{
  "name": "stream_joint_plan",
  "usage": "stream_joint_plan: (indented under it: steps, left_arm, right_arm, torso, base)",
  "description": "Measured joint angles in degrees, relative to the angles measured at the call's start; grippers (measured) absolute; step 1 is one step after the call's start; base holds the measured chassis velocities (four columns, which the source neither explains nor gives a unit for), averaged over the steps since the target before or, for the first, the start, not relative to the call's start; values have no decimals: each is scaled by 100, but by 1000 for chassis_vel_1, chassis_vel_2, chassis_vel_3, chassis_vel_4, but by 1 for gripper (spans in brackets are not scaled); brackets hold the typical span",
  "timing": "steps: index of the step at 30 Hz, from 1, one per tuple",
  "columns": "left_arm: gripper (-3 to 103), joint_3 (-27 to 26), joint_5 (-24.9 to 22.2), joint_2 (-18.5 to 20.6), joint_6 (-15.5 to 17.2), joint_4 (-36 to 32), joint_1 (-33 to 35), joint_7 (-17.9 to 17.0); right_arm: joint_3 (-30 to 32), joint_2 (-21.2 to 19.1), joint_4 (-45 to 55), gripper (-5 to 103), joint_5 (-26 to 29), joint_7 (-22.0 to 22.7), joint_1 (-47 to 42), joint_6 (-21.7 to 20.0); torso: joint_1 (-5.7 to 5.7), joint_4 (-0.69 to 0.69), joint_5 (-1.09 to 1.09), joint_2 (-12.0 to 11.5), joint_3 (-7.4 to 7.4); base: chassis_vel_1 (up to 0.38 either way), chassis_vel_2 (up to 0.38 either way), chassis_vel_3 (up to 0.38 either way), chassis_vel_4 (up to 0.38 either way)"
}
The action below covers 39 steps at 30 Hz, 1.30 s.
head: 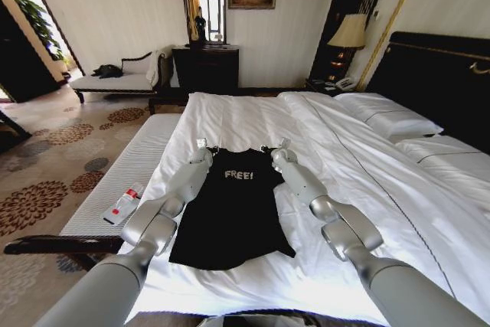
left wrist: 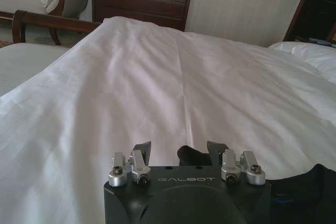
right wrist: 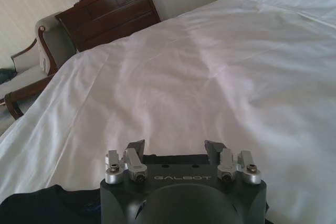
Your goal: Fold the clothes on the bed.
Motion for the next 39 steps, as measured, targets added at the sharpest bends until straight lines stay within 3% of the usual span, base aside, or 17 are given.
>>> stream_joint_plan:
  steps: [1, 5, 6, 10, 11, 14, 22, 29, 35, 39]
  left_arm:
    - [64, 0, 0, 0, 0, 0, 0, 0]
    - [81, 129, -582, 576, 182, -1273, 504, -307]
    - [81, 129, -582, 576, 182, -1273, 504, -307]
    - [98, 125, -1247, 1548, 217, -3287, 1468, -709]
    - [98, 125, -1247, 1548, 217, -3287, 1468, -709]
    - [100, 46, -1453, 2038, 217, -4398, 2210, -762]
    - [100, -222, -1485, 2501, 143, -5425, 3044, -725]
    - [100, -601, -1397, 3015, 61, -6277, 3892, -642]
    - [100, -1082, -1294, 3457, -5, -7176, 4928, -460]
    - [100, -1499, -1179, 3529, -45, -7521, 5511, -327]
  right_arm:
    - [0, 0, 0, 64, 0, 0, 0, 0]
    - [33, -346, 908, 80, 418, 369, -299, -177]
    - [33, -346, 908, 80, 418, 369, -299, -177]
    - [271, -976, 1941, 99, 792, 634, -875, -294]
    - [271, -976, 1941, 99, 792, 634, -875, -294]
    - [352, -1502, 2739, 100, 1014, 774, -1354, -319]
    - [478, -2186, 4529, 100, 1073, 1209, -2279, -423]
    - [844, -2580, 5536, 100, 387, 1311, -3266, -335]
    - [1466, -2811, 6285, 100, 20, 1087, -4356, -306]
    - [1941, -2905, 6680, 100, -237, 859, -4965, -220]
  torso:
    - [0, 0, 0, 0, 0]
    - [0, 1, 1, 0, 0]
    - [0, 1, 1, 0, 0]
    - [-1, 4, 1, 0, -1]
    - [-1, 4, 1, 0, -1]
    - [-1, 1, 1, 1, -1]
    - [-1, 0, 0, 1, -2]
    - [-2, 0, -1, 1, -1]
    - [0, 1, -1, 0, -1]
    - [-1, 2, -2, 1, -2]
  base:
    - [0, 0, 0, 0]
    - [0, 0, 0, 0]
    - [0, 0, 0, 0]
    - [0, 0, 0, 0]
    - [0, 0, 0, 0]
    - [0, 0, 0, 0]
    - [0, 0, 0, 0]
    - [0, 0, 0, 0]
    - [0, 0, 0, 0]
    - [0, 0, 0, 0]
